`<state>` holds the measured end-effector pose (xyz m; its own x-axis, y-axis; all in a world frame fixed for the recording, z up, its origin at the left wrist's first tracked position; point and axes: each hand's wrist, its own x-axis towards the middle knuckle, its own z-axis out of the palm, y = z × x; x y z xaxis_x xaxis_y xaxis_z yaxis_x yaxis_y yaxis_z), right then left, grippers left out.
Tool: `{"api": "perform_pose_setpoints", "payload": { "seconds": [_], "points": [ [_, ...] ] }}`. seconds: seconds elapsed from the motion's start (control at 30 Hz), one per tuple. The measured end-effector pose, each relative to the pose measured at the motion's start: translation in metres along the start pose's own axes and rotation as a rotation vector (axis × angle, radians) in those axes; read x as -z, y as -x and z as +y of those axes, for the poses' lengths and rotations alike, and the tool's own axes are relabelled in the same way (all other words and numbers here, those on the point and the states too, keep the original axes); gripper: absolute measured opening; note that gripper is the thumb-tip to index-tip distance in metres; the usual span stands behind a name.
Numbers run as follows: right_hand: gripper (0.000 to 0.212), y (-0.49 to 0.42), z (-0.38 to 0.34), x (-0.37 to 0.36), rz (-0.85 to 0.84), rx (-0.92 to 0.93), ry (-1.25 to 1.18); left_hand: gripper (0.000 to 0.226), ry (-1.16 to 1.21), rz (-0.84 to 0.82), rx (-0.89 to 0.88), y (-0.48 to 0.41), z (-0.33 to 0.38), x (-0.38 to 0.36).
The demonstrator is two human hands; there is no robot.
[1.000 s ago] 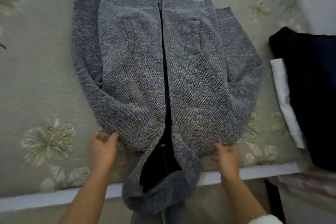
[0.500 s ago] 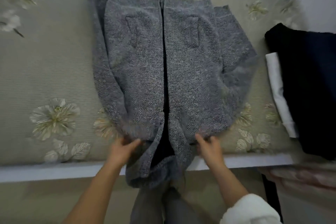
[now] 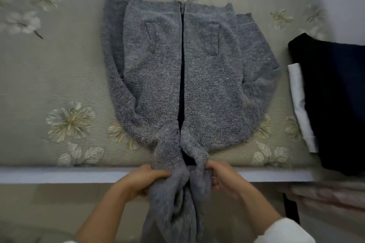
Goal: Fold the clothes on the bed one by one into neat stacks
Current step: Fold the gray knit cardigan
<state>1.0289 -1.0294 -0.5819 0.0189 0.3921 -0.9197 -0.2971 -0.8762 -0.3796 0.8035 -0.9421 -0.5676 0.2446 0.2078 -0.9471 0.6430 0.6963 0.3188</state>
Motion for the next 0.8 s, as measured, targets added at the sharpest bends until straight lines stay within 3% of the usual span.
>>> {"api": "perform_pose_setpoints", "payload": {
  "seconds": [0.03, 0.1, 0.2, 0.27, 0.3, 0.33, 0.4, 0.43, 0.5, 0.57, 0.63, 0.8],
  "points": [
    [0.020, 0.004, -0.014, 0.003, -0.034, 0.020, -0.051, 0.055, 0.096, -0.040, -0.006, 0.004, 0.015, 0.006],
    [0.019, 0.009, -0.052, 0.008, -0.040, 0.073, -0.202, 0.044, 0.299, -0.107, -0.071, 0.009, 0.050, 0.021],
    [0.017, -0.001, -0.123, 0.011, 0.094, 0.186, -0.588, 0.021, 0.708, -0.057, -0.242, 0.009, 0.117, 0.046],
    [0.012, -0.014, -0.164, 0.011, 0.143, 0.298, -0.820, 0.025, 0.988, -0.034, -0.380, -0.001, 0.156, 0.066],
    [0.013, -0.022, -0.178, 0.009, 0.195, 0.330, -0.812, 0.032, 1.005, -0.021, -0.438, -0.007, 0.171, 0.072],
    [0.013, -0.032, -0.186, 0.007, 0.274, 0.341, -0.709, 0.036, 0.885, 0.045, -0.477, -0.015, 0.181, 0.075],
    [0.011, -0.053, -0.188, -0.004, 0.418, 0.329, -0.377, 0.035, 0.392, 0.309, -0.543, -0.037, 0.186, 0.074],
    [0.011, -0.062, -0.185, -0.010, 0.434, 0.321, -0.212, 0.035, 0.112, 0.444, -0.594, -0.048, 0.183, 0.071],
    [0.019, -0.078, -0.175, -0.020, 0.391, 0.314, 0.039, 0.045, -0.352, 0.518, -0.739, -0.068, 0.174, 0.060],
    [0.022, -0.088, -0.169, -0.022, 0.377, 0.308, 0.065, 0.055, -0.688, 0.488, -0.793, -0.088, 0.166, 0.051],
    [0.015, -0.091, -0.169, -0.015, 0.390, 0.288, -0.064, 0.062, -0.909, 0.519, -0.762, -0.104, 0.165, 0.045],
    [0.012, -0.088, -0.180, 0.044, 0.567, 0.356, -0.136, 0.079, -1.116, 0.497, -0.737, -0.137, 0.197, 0.020]
  ]
}}
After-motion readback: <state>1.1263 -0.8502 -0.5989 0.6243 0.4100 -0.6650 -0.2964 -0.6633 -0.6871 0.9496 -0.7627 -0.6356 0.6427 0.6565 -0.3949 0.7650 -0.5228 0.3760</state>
